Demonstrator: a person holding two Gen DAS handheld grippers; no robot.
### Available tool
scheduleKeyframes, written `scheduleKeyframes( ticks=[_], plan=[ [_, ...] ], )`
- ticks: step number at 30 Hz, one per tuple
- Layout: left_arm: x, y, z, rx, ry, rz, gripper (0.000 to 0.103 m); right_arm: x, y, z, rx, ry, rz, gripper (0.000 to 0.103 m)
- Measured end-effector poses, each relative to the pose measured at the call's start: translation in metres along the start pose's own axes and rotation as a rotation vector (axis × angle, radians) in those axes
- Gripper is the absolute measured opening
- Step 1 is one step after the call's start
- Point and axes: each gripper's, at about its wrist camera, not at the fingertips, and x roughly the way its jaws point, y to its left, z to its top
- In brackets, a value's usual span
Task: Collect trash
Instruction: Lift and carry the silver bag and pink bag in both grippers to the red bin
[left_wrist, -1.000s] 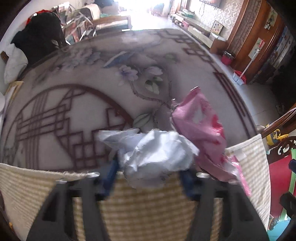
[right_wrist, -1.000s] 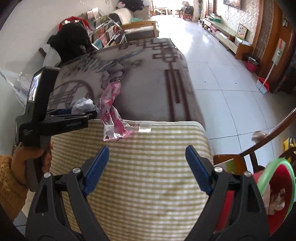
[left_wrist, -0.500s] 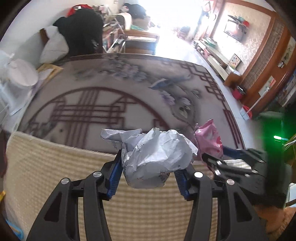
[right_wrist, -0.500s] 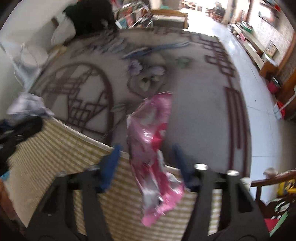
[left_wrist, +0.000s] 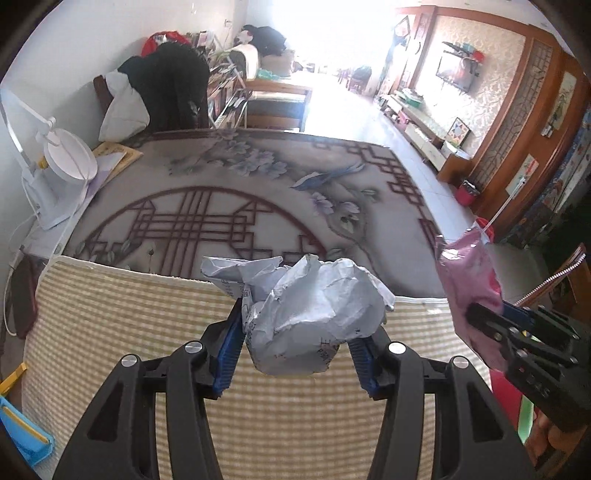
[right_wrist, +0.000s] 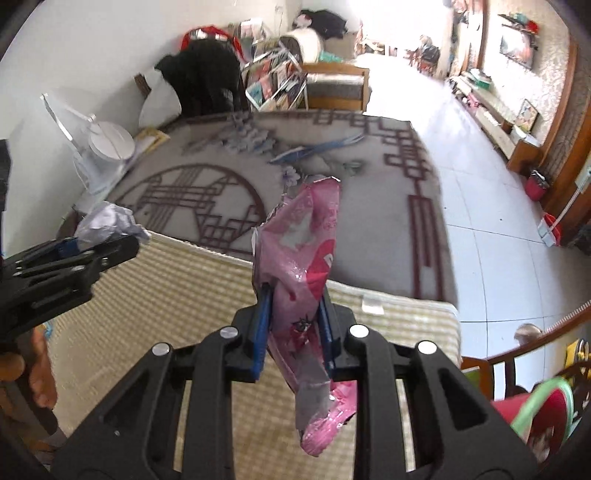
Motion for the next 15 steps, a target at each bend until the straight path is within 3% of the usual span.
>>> scheduleKeyframes(
  ticks=[6, 15],
  plan=[
    [-0.024, -0.013, -0.012, 0.032, -0.028, -0.022, 0.05, -0.035, 0.004, -0.019, 0.051, -0.047, 0.002, 0.024],
    [-0.047, -0.007, -0.036, 0.02, -0.028, -0.022, 0.05, -0.045, 0.021, -0.042, 0.063, -0.025, 0.049, 0.024]
  ],
)
